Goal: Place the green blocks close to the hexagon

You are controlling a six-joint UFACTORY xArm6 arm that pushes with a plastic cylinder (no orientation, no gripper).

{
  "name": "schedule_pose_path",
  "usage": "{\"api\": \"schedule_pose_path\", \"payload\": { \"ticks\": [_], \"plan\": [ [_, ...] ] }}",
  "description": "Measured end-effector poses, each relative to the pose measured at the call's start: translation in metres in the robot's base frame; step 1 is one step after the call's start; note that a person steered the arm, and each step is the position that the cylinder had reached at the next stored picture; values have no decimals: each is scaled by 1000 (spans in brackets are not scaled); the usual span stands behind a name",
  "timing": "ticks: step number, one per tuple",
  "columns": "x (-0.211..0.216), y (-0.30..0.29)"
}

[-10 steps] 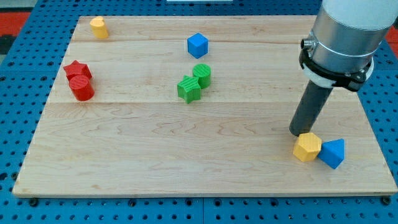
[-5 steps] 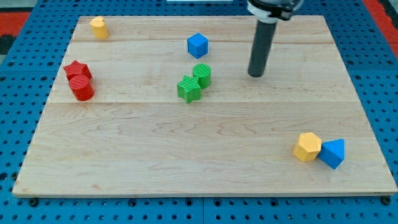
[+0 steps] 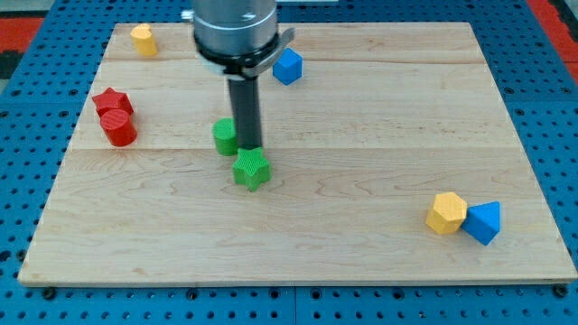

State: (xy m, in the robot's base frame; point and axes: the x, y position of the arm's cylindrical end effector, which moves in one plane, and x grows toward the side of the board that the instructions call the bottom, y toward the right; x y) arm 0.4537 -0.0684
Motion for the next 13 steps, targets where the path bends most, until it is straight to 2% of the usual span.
{"api": "schedule_pose_path", "payload": {
  "ticks": [1, 2, 3, 4, 5, 6, 7, 10, 11, 13],
  "plan": [
    [21, -37],
    [29, 17],
    [29, 118],
    [35, 132],
    [35, 64],
    [51, 80],
    [67, 125],
    [73, 176],
    [73, 163],
    [76, -43]
  ]
}}
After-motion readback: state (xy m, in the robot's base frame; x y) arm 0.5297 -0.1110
